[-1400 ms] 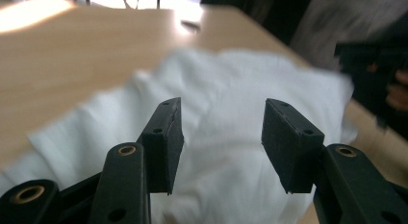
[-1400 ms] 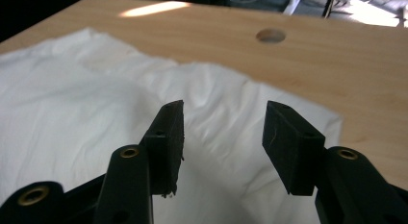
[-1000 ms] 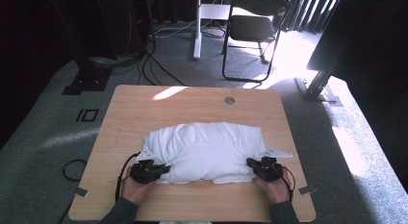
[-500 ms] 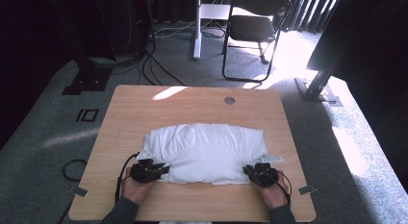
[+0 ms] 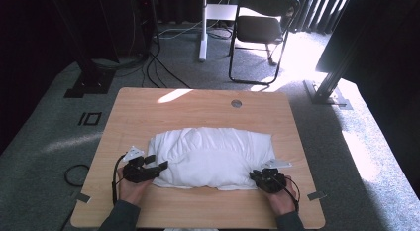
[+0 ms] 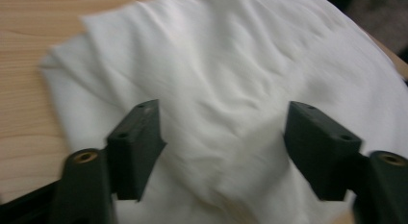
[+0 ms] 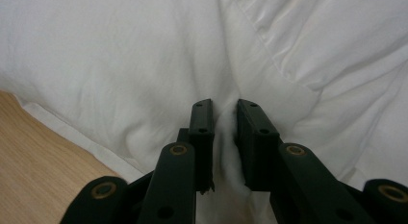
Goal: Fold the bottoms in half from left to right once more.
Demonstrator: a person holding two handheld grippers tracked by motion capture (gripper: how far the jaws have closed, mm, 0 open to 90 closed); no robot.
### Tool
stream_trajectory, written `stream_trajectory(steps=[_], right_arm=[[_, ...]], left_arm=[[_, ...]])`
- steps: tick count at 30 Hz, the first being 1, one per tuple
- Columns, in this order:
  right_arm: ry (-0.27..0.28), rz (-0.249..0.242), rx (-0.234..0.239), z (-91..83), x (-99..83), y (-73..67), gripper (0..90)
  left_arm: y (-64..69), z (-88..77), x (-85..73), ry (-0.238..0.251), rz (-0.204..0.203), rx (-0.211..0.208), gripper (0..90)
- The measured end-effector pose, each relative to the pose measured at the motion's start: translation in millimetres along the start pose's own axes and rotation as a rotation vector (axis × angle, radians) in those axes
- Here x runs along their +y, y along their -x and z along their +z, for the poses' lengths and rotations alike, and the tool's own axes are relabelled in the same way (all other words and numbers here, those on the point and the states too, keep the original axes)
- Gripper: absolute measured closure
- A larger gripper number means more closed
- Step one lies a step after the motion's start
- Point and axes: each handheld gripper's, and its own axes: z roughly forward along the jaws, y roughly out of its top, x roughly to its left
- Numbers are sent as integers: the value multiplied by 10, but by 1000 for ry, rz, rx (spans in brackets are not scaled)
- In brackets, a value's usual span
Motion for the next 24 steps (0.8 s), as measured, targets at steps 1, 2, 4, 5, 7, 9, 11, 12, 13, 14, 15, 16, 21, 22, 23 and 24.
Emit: stream_trajectory(steps=[1,2,4,5,7,9,11,12,13,14,15,16,21,22,23,24], right_arm=[[0,1,1,2,0,1,764],[0,1,2,3,0,2,763],[2,1,4,8,1,7,760],[3,2,5,8,-1,7,758],[5,0,7,8,-4,9,755],[6,2,10,8,-7,12,754],[8,4,12,8,-10,14,752],[8,4,13,8,-11,15,752],[10,4,13,9,-12,14,750],[10,2,13,9,-13,14,748],[12,0,12,9,-15,11,746],[12,-2,12,9,-16,10,744],[13,-1,22,12,-15,11,710],[12,0,22,12,-13,8,702],[12,-2,24,11,-11,5,687],[12,-4,27,8,-7,1,674]], left_arm=[[-22,6,11,6,-9,18,266],[-55,27,20,18,-24,47,251],[-107,99,17,4,-63,69,201],[-116,131,12,-4,-64,93,177],[-164,226,-5,-49,-90,114,146],[-198,285,-22,-75,-103,149,85],[-221,316,-32,-91,-103,161,74],[-227,329,-37,-96,-93,183,54],[-236,335,-42,-100,-95,184,52],[-242,340,-44,-99,-88,203,42],[-243,343,-46,-100,-78,218,33],[-243,345,-50,-102,-67,229,33],[-183,381,-59,-113,-25,212,35],[-168,382,-61,-115,-18,190,40],[-152,383,-60,-120,-12,179,64],[-132,379,-55,-129,-12,188,74]])
